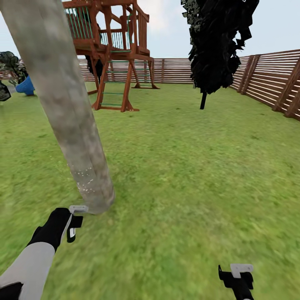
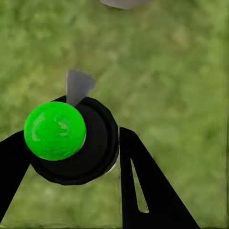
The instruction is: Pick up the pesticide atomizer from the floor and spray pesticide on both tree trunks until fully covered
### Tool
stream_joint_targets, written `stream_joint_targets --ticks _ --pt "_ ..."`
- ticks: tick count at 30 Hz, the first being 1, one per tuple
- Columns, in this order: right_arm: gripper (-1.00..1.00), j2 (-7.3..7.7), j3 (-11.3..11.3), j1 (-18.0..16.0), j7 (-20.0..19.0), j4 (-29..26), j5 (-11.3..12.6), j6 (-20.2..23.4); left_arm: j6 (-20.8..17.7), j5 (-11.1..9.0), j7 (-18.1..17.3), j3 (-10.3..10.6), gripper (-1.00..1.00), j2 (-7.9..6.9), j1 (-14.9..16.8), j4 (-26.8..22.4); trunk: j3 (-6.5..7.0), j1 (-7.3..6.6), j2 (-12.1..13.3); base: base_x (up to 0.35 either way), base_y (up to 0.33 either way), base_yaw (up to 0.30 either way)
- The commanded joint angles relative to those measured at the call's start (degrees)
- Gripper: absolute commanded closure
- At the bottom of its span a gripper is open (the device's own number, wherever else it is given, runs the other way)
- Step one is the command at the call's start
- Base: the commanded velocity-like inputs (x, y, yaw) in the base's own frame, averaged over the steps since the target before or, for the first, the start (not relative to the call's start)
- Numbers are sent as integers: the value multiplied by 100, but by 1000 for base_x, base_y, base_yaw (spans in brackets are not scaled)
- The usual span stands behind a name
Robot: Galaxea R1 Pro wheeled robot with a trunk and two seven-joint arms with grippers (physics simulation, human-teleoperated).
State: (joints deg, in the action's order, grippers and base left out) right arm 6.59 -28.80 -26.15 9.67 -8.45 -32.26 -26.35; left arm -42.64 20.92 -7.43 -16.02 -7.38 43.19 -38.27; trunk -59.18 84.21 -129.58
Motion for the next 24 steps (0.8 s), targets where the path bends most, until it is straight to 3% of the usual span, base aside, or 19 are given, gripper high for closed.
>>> stream_joint_targets --ticks 1,2,3,14,24 --pt "-100 0 -34 -4 26 10 -61 -19 -21 16 -56 -23 100 7 5 -6 -5 -1 -2 0 -309 270" --pt "-100 0 -30 -4 24 10 -61 -19 -10 -258 -51 -16 100 3 5 -5 -5 -1 -2 41 -311 28" --pt "-100 0 -33 -4 20 10 -61 -19 -3 -282 -49 -15 100 5 5 -5 -5 -1 -2 70 -311 12" --pt "-100 -2 -29 -4 17 15 -64 -19 10 -273 -40 -12 100 -1 5 -5 -5 -1 -2 90 -311 12" --pt "-100 -9 -29 -4 17 19 -67 -19 19 -264 -39 -15 100 -9 5 -5 -5 -1 -2 110 -309 261"
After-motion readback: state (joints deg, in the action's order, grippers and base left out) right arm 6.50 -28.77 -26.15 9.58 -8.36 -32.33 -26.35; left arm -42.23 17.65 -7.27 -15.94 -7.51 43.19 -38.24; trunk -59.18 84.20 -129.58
